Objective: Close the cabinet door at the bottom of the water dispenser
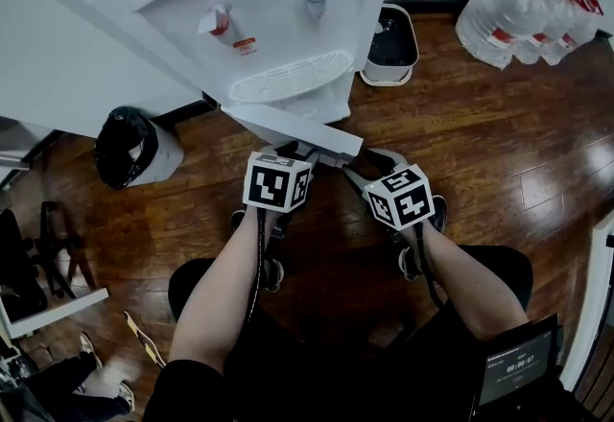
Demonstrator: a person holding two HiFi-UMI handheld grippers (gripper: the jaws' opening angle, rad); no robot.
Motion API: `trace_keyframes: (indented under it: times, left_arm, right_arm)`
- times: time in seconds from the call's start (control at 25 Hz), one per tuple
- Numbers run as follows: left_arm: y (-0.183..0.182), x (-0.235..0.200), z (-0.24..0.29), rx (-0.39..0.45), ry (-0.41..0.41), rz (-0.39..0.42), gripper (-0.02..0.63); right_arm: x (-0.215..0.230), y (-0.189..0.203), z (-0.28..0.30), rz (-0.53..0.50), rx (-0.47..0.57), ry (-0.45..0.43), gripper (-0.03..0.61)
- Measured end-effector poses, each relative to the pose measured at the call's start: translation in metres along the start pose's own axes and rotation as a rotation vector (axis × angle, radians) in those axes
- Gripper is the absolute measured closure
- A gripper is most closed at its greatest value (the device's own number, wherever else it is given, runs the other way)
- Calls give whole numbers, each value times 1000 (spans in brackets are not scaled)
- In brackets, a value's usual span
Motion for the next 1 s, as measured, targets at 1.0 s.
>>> trace_keyframes:
  times: [1.0]
  left_arm:
    - [-23,-35,36,180,-206,40,383]
  right_arm:
    - [66,-43,64,-75,-31,230,261]
Point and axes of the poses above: the fingertips, and each gripper's own axes: z forward along the fingers, x to its right, y out of its underside, the point moved 8 cm from there along -z, backward along the fingers, and after that the axes turned 12 degrees about -z, right-handed, at the moved point
